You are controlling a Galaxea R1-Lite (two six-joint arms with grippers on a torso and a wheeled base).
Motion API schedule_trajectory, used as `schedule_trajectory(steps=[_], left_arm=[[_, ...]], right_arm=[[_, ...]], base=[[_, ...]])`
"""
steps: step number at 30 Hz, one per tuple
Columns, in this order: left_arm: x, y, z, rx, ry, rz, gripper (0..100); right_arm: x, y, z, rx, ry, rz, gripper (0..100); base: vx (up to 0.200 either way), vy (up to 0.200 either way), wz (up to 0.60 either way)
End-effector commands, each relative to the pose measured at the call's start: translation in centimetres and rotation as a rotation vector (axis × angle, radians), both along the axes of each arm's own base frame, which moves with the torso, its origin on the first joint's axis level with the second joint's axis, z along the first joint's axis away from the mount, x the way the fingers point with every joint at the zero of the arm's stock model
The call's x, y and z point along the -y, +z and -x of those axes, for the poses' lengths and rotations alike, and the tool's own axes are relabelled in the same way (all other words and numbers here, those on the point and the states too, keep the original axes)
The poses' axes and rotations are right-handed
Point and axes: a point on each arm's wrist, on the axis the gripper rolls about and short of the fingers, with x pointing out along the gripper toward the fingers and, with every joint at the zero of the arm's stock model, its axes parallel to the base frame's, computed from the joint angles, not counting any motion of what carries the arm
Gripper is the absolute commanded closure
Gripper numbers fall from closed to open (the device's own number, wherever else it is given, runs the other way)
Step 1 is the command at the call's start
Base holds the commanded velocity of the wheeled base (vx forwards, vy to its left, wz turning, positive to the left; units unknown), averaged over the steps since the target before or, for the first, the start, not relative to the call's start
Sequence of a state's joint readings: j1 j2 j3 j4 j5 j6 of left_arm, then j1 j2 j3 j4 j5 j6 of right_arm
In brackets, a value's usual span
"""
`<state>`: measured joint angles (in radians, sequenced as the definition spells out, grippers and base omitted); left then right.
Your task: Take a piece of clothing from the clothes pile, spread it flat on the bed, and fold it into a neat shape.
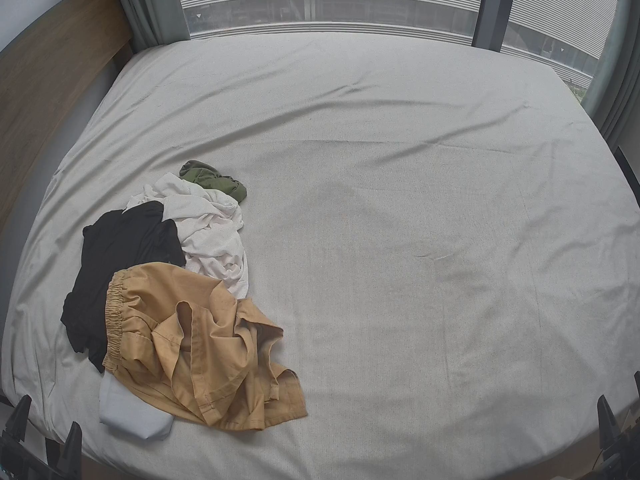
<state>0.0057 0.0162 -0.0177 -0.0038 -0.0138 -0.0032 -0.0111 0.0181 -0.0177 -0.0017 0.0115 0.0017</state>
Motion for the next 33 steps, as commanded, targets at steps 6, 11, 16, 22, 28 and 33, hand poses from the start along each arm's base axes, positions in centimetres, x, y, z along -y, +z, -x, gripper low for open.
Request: schedule_trajectory(steps=[6,11,16,22,28,33], left_arm=[[0.0,-0.5,0.0,-0.002,0.0,0.0,0],[0.0,-0.5,0.0,-0.002,0.0,0.0,0],[0.0,-0.5,0.0,-0.002,0.0,0.0,0],[0.0,-0.5,0.0,-0.002,0.0,0.0,0],[0.0,-0.5,0.0,-0.002,0.0,0.0,0],[0.0,-0.5,0.0,-0.002,0.0,0.0,0]], right_arm=[[0.0,-0.5,-0.1,-0.009,-0.002,-0.001,0],[0.0,-0.5,-0.1,-0.009,0.001,0.002,0],[0.0,-0.5,-0.1,-0.007,0.001,0.005,0],[0.0,3.2,0.3,0.184,-0.001,0.025,0],[-0.1,4.4,-0.8,0.102,0.052,0.026,0],[-0.1,6.2,-2.5,0.01,0.179,-0.017,0]], base=[[0.0,0.0,0.0],[0.0,0.0,0.0],[0.0,0.0,0.0],[0.0,0.0,0.0],[0.0,0.0,0.0],[0.0,0.0,0.0]])
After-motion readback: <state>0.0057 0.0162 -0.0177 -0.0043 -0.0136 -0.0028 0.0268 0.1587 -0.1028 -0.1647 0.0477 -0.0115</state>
